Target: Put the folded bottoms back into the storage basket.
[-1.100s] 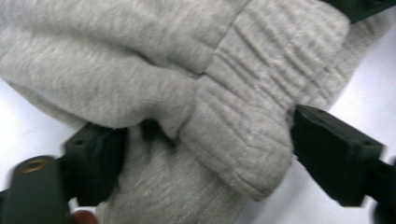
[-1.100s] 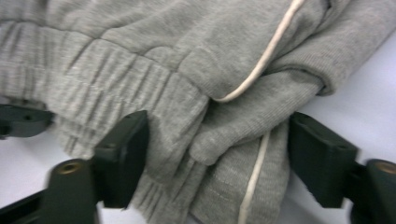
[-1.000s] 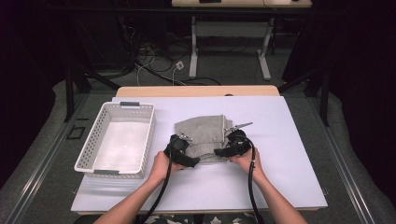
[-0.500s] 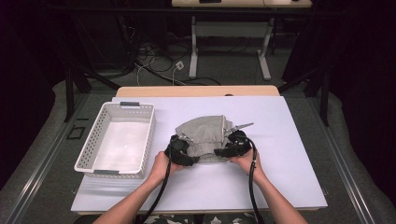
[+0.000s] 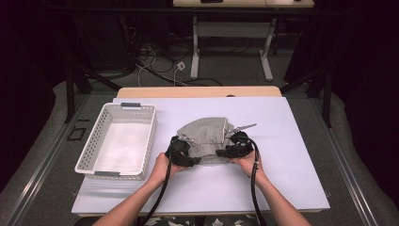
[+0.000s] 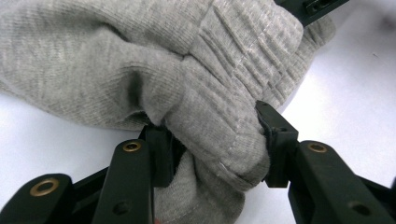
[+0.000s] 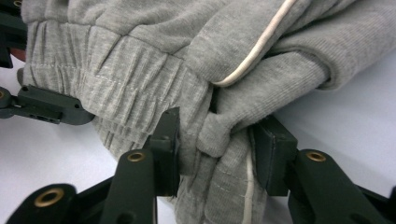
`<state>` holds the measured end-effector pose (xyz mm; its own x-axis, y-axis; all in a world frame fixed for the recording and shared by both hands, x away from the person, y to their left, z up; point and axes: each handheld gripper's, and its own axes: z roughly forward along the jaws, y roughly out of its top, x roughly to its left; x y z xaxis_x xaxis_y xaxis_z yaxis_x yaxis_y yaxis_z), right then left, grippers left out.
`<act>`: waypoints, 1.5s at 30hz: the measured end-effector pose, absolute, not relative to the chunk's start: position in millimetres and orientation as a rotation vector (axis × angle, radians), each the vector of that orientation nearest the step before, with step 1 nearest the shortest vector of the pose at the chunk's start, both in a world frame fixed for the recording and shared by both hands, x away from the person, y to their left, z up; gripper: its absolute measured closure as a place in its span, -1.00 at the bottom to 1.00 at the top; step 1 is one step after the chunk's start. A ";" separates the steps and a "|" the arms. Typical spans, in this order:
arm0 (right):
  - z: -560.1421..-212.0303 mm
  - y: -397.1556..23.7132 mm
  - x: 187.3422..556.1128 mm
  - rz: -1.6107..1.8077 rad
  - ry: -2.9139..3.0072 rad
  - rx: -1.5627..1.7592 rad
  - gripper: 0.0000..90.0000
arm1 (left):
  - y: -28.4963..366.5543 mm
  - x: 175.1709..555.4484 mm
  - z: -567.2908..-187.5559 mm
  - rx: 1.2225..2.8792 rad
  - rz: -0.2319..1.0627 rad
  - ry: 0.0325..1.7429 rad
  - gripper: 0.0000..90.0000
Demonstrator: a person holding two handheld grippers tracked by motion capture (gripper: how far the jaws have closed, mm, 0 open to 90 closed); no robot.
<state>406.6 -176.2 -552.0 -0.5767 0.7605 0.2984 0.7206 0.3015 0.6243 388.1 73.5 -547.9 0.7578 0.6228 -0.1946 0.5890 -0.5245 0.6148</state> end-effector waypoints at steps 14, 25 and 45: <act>-544.5 -166.4 398.6 1.092 2.460 1.321 0.33 | 75.1 383.1 -538.1 2.252 0.124 0.878 0.30; -537.3 -156.5 390.2 1.045 2.425 1.210 0.34 | 77.8 379.9 -531.8 2.248 0.186 0.849 0.29; -541.6 -163.8 406.9 0.986 2.487 1.388 -0.46 | 96.3 406.8 -531.1 2.185 -0.007 1.038 -0.75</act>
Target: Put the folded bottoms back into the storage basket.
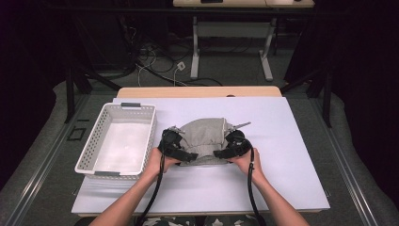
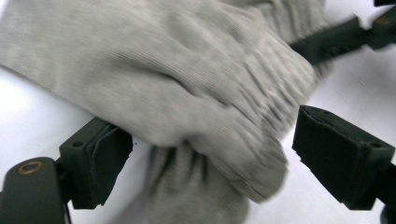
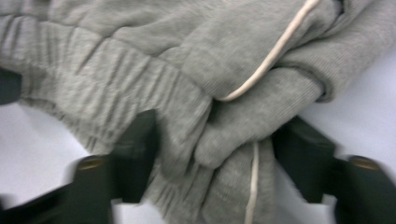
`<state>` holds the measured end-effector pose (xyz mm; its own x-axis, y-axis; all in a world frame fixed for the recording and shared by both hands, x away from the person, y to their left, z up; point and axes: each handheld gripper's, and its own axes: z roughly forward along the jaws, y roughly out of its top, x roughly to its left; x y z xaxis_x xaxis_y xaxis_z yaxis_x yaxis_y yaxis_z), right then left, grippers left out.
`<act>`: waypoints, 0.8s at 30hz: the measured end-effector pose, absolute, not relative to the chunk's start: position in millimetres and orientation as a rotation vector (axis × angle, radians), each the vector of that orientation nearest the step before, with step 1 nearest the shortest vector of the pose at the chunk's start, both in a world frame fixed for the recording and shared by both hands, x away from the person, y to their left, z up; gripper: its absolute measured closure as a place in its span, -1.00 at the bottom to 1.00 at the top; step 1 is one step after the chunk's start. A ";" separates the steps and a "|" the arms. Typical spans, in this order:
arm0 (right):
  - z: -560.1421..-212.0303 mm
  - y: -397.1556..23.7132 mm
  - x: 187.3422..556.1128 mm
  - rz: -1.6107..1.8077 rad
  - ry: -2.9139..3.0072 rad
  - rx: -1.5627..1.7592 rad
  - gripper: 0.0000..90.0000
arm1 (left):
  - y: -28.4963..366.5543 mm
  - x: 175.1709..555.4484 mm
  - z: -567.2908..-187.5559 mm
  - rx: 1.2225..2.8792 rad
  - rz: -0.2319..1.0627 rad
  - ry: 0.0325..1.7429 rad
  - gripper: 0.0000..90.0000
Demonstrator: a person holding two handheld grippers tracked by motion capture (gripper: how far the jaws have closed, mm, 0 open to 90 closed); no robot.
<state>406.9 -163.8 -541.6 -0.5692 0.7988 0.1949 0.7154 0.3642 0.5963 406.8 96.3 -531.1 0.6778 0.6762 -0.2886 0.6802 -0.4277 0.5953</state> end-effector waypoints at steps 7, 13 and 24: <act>-542.9 -162.1 421.9 1.034 2.484 1.462 -0.83 | 99.5 414.7 -530.3 2.173 0.008 1.077 -0.65; -545.8 -166.2 438.0 1.017 2.461 1.550 -0.87 | 93.4 431.1 -538.6 2.157 -0.030 1.111 -0.64; -547.4 -160.6 443.1 0.990 2.424 1.526 -0.25 | 87.7 433.0 -546.8 2.123 -0.048 1.093 -0.04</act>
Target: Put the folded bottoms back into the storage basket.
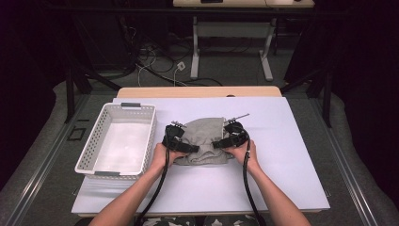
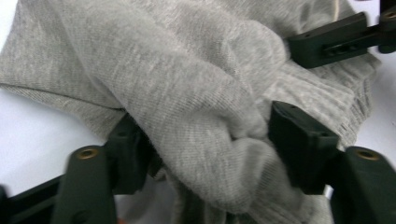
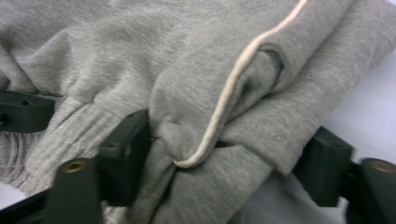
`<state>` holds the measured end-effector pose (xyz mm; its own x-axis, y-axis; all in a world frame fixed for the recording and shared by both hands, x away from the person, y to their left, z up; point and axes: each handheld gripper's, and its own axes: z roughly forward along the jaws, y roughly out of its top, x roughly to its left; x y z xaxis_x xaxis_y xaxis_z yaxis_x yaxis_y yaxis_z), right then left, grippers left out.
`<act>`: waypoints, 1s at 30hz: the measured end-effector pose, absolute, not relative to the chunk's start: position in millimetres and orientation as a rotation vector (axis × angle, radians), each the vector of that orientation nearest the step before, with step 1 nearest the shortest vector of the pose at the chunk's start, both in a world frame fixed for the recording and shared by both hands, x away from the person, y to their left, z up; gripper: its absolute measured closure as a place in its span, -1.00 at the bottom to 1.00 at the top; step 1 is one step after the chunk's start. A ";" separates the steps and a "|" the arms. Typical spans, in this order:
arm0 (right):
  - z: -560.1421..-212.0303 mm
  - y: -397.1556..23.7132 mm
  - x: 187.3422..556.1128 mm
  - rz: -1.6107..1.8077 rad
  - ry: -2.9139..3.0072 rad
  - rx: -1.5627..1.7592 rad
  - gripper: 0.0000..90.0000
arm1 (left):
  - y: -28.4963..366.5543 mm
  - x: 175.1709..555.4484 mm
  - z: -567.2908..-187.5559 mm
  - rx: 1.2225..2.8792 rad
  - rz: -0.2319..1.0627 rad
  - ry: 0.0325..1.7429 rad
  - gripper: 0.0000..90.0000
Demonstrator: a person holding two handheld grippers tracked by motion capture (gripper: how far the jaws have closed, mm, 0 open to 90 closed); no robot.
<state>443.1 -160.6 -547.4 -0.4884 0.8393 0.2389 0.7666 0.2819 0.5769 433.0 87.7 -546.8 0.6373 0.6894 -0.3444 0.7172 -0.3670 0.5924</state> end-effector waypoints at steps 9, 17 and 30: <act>-551.6 -161.9 433.1 1.102 2.408 1.471 0.37 | 84.9 429.3 -545.2 2.127 -0.015 1.022 0.38; -543.2 -156.2 425.4 1.066 2.402 1.376 0.46 | 83.7 421.6 -534.1 2.140 0.070 0.944 0.53; -516.2 -153.4 410.4 1.087 2.332 1.254 0.47 | 86.2 406.8 -511.2 2.107 0.165 0.857 0.55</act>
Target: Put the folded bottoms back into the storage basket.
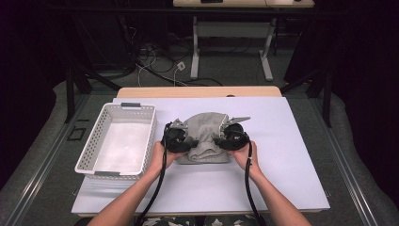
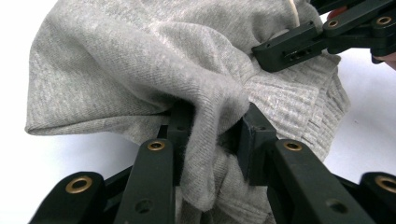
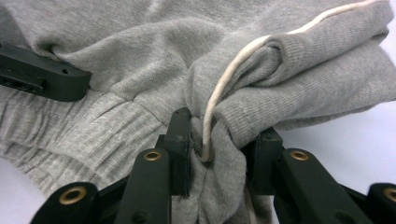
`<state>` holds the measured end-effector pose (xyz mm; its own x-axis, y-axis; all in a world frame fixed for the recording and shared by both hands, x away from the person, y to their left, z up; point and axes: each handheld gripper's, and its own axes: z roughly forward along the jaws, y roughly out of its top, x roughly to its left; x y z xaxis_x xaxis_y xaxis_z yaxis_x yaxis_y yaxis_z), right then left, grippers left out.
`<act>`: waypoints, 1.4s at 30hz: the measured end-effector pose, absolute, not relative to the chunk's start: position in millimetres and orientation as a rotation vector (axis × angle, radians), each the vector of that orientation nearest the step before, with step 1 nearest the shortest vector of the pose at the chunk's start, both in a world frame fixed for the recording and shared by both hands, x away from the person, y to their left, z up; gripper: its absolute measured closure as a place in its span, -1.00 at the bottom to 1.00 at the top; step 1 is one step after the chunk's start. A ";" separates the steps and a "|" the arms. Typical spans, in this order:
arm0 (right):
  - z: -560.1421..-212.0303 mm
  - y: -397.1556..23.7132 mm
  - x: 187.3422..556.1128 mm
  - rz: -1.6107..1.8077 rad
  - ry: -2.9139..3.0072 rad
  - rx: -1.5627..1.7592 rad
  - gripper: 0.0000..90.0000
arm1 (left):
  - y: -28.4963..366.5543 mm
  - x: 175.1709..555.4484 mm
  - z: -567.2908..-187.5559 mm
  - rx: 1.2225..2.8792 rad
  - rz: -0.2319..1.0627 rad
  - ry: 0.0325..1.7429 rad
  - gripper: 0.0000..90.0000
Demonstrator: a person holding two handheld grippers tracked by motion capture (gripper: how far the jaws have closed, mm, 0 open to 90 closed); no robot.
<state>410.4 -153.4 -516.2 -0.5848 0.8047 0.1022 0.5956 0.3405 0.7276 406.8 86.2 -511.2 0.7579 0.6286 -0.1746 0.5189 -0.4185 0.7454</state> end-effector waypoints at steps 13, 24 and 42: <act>-501.5 -147.1 400.0 1.100 2.320 1.174 0.47 | 92.5 398.2 -496.8 2.102 0.210 0.821 0.56; -492.5 -142.4 393.8 1.107 2.310 1.132 0.47 | 96.9 393.7 -487.9 2.102 0.224 0.804 0.57; -480.1 -137.2 388.0 1.138 2.294 1.089 0.47 | 105.4 388.5 -473.0 2.093 0.236 0.787 0.58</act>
<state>388.0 -137.2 -480.1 -0.6397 0.7683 0.0204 0.4814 0.3798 0.7899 388.5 105.4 -473.0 0.7828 0.6118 -0.1137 0.4483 -0.4276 0.7850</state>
